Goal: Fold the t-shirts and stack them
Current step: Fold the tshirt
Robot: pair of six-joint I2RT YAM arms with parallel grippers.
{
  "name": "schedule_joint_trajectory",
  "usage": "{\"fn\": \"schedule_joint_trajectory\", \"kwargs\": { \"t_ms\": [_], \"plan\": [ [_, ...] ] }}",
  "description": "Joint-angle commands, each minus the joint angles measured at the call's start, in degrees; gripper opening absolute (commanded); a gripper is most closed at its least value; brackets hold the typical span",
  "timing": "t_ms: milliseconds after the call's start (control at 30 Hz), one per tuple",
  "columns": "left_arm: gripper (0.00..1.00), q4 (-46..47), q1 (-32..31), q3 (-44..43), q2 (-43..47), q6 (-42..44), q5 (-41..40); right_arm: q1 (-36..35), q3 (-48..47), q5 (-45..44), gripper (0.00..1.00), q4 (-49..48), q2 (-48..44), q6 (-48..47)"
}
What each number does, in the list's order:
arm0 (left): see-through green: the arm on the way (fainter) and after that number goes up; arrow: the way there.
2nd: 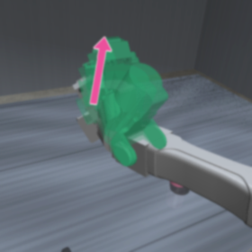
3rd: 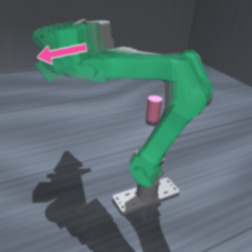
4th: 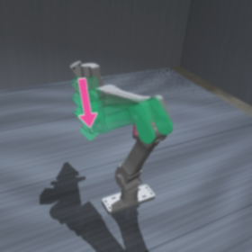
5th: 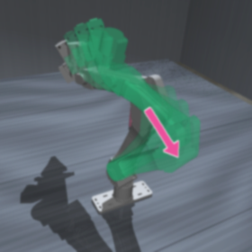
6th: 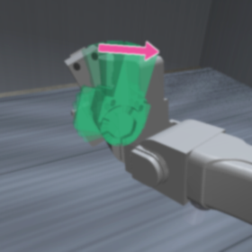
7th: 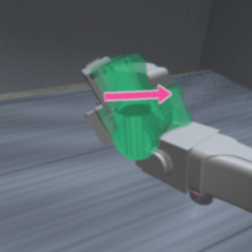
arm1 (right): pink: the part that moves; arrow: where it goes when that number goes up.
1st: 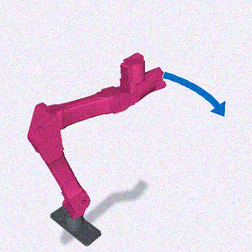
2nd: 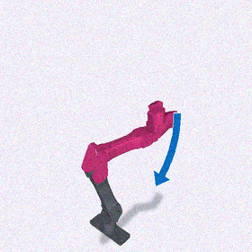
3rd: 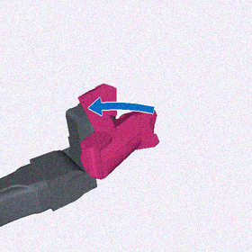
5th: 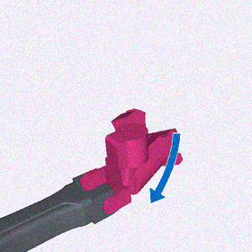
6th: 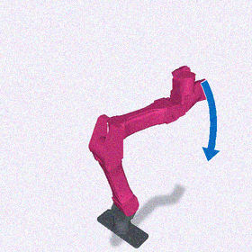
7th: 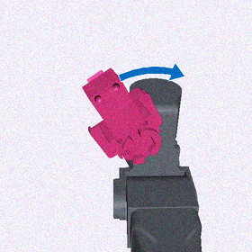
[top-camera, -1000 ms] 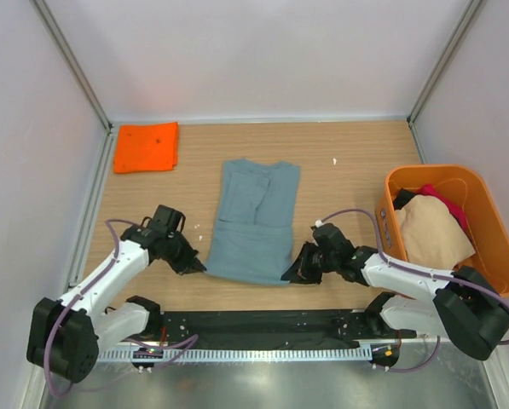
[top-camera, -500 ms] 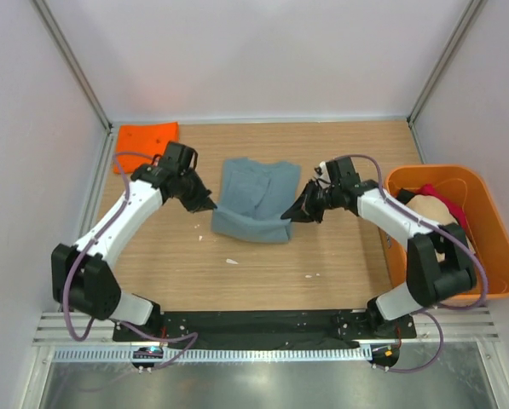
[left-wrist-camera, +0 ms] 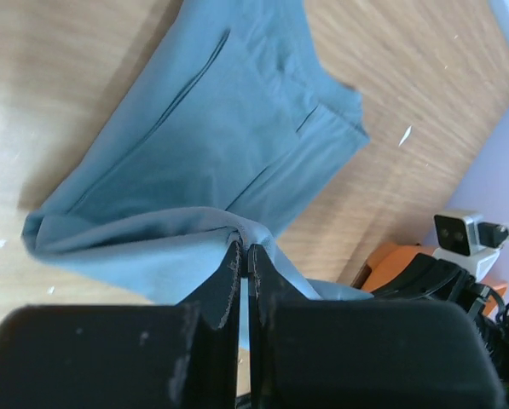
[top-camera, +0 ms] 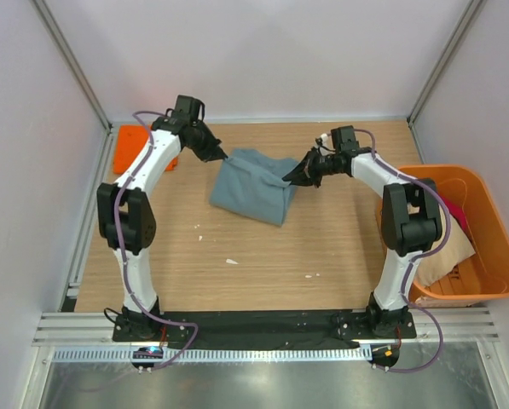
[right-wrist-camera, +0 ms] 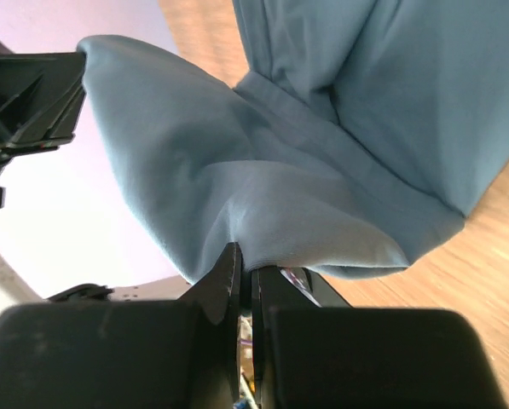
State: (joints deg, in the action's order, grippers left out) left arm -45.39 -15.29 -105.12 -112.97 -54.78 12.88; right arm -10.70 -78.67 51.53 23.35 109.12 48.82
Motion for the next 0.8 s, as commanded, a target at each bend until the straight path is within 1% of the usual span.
{"fn": "schedule_joint_trajectory", "kwargs": {
  "t_ms": [0,67,167,300,367,433,467,500,533,567,600,633,667,700,733,767],
  "plan": [
    [0.0,3.7,0.2,-6.8,-3.4,0.6,3.5,1.7,-2.1,4.6,0.01,-5.8,0.9,4.7],
    [0.0,5.0,0.2,-9.9,-6.1,0.5,4.6,2.7,-2.4,5.1,0.01,-8.9,1.9,7.1],
    [0.0,6.7,0.2,-13.5,-9.3,-0.5,5.1,3.8,-4.7,5.2,0.01,-9.3,4.0,7.4],
    [0.0,12.8,0.2,-15.5,-13.2,-2.3,7.1,5.3,-6.9,5.3,0.01,-12.4,7.1,10.0],
    [0.0,14.4,0.2,-16.5,-14.7,-3.0,7.1,5.9,-8.2,6.0,0.01,-15.5,10.2,11.5],
    [0.01,17.3,0.2,-17.1,-17.4,-3.7,6.8,6.7,-11.6,6.5,0.03,-16.7,12.6,12.1],
    [0.03,18.3,0.2,-17.5,-18.4,-3.8,6.7,6.9,-12.9,6.9,0.06,-16.6,15.7,12.1],
    [0.05,20.9,0.1,-17.8,-19.5,-4.1,6.6,7.2,-15.3,7.1,0.1,-16.6,17.0,12.1],
    [0.12,22.2,0.0,-19.5,-22.6,-3.9,5.9,8.0,-16.2,6.7,0.24,-17.5,18.0,11.8],
    [0.18,23.7,-0.1,-21.9,-24.5,-3.1,6.0,8.6,-18.1,4.7,0.31,-17.5,19.6,11.2],
    [0.22,23.5,-0.3,-25.1,-27.3,-0.4,5.5,9.2,-19.8,3.2,0.36,-16.4,20.9,9.9],
    [0.26,21.8,-0.4,-34.7,-32.3,1.4,4.7,9.9,-22.3,1.7,0.42,-11.2,22.0,4.3],
    [0.31,19.0,-0.6,-39.8,-34.9,3.0,2.2,11.6,-25.5,-0.2,0.46,-6.2,24.9,0.9],
    [0.31,15.1,-0.7,-44.0,-36.3,4.7,1.2,11.8,-33.7,-4.6,0.54,-0.6,26.3,-3.2],
    [0.34,13.0,-0.9,-47.6,-35.6,8.2,-0.7,11.9,-38.0,-5.8,0.57,9.4,27.5,-9.2],
    [0.37,12.3,-1.0,-45.6,-33.2,9.6,-4.3,11.8,-44.6,-7.0,0.59,13.3,28.8,-11.8]
  ]
}}
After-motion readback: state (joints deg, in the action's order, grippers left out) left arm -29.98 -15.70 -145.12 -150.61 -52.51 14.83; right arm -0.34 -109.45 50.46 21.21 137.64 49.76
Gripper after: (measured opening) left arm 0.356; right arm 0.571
